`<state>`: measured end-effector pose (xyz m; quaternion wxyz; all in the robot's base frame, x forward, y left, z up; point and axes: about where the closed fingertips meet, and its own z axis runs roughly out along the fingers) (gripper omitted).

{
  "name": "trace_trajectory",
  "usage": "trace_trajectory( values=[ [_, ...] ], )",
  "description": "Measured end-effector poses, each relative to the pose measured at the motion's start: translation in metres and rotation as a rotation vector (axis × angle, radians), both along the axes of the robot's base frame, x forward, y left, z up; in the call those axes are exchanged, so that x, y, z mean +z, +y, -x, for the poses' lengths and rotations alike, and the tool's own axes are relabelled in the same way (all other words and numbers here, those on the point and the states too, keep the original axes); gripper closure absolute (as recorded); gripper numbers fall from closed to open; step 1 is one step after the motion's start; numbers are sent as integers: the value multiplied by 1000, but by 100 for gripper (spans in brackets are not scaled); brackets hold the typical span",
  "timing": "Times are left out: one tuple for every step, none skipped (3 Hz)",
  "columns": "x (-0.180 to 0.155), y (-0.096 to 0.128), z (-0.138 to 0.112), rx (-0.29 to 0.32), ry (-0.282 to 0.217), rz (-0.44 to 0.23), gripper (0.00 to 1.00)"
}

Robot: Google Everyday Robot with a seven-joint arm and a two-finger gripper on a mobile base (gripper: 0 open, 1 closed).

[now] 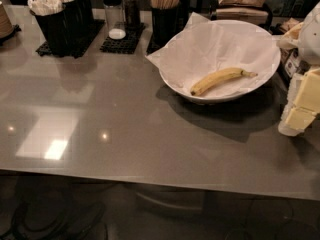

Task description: Pick banana from white bowl

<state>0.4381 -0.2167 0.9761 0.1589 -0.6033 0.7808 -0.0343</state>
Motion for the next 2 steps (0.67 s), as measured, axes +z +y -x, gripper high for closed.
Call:
trace_trajectory(
  values=[
    [0,0,0,0,0,0,0],
    [7,9,-7,57,-41,-41,0]
  ],
)
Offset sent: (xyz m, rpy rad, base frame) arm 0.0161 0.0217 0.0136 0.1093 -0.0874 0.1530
